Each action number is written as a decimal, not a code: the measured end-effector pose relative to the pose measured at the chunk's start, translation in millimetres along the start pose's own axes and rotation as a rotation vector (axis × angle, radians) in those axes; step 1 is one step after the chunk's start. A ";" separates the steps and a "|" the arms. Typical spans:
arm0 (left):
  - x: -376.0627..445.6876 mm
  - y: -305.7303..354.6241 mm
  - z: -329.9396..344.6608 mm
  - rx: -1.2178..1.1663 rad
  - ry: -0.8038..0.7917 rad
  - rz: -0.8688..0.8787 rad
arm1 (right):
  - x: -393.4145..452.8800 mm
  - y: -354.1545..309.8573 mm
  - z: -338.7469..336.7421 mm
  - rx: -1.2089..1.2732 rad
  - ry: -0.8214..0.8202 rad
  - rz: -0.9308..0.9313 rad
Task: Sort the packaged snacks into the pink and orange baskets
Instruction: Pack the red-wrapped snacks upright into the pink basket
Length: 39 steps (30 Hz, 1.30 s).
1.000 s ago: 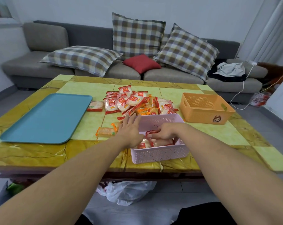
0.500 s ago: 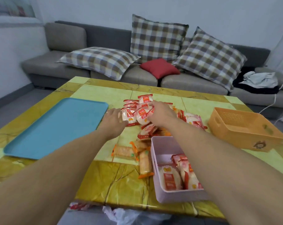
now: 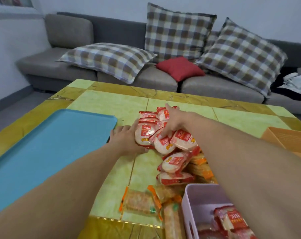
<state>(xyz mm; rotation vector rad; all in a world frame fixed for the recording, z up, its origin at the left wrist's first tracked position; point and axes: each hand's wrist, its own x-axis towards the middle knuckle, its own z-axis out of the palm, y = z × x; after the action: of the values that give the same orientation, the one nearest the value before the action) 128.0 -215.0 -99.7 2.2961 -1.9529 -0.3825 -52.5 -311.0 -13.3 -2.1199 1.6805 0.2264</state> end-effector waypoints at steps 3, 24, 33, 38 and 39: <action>1.6 0.3 -14.4 0.049 -0.038 0.017 | 4.6 0.4 -0.6 0.085 -0.040 -0.007; -0.2 -0.7 -70.0 -0.913 0.333 -0.378 | -9.8 11.9 0.9 0.181 -0.054 -0.122; 17.3 24.0 -59.7 -0.608 -0.185 0.004 | -1.9 15.3 1.6 0.174 -0.068 -0.139; 42.9 27.8 -67.3 -0.220 -0.301 0.118 | -5.5 15.9 0.0 0.102 -0.095 -0.133; 47.5 30.5 -68.4 -0.185 -0.361 0.130 | -5.9 15.8 -0.3 0.080 -0.101 -0.140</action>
<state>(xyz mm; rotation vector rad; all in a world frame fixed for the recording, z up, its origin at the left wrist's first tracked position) 123.2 -272.6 -32.4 2.0845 -2.0992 -0.9774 -69.2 -308.7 -14.3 -2.1194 1.4538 0.2163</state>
